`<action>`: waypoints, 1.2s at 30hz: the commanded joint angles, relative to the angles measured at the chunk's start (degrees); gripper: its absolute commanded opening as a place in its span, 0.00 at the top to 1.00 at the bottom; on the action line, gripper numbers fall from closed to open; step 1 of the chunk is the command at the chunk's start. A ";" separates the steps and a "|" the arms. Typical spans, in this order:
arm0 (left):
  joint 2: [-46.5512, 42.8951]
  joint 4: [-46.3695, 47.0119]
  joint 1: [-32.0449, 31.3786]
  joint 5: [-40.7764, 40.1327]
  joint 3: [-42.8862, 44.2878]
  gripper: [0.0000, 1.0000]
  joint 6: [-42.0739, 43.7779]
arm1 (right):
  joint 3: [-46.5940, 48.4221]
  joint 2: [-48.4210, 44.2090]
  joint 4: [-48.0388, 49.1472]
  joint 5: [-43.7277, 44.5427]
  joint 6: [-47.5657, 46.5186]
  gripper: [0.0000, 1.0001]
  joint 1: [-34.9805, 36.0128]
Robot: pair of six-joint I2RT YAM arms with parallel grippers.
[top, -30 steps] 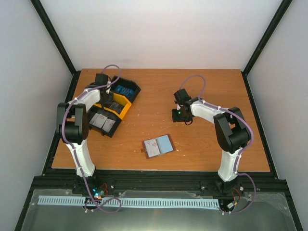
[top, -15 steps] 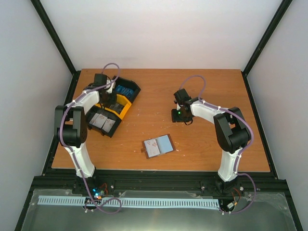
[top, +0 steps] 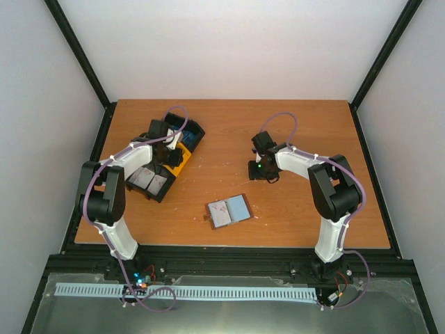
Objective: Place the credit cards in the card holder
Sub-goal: Move the storage box to the center of the board.
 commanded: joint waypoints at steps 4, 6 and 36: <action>-4.75 -3.52 -1.92 2.16 -6.58 0.71 -3.13 | -1.85 -1.66 1.43 -1.01 0.43 0.53 -0.61; -5.43 -3.68 -2.37 3.20 -7.76 0.71 -3.73 | -2.38 -1.76 1.74 -1.35 0.52 0.53 -0.58; -3.31 -2.33 -13.99 2.72 -9.22 0.61 -1.69 | -7.38 -4.93 4.29 -2.91 0.94 0.53 -0.62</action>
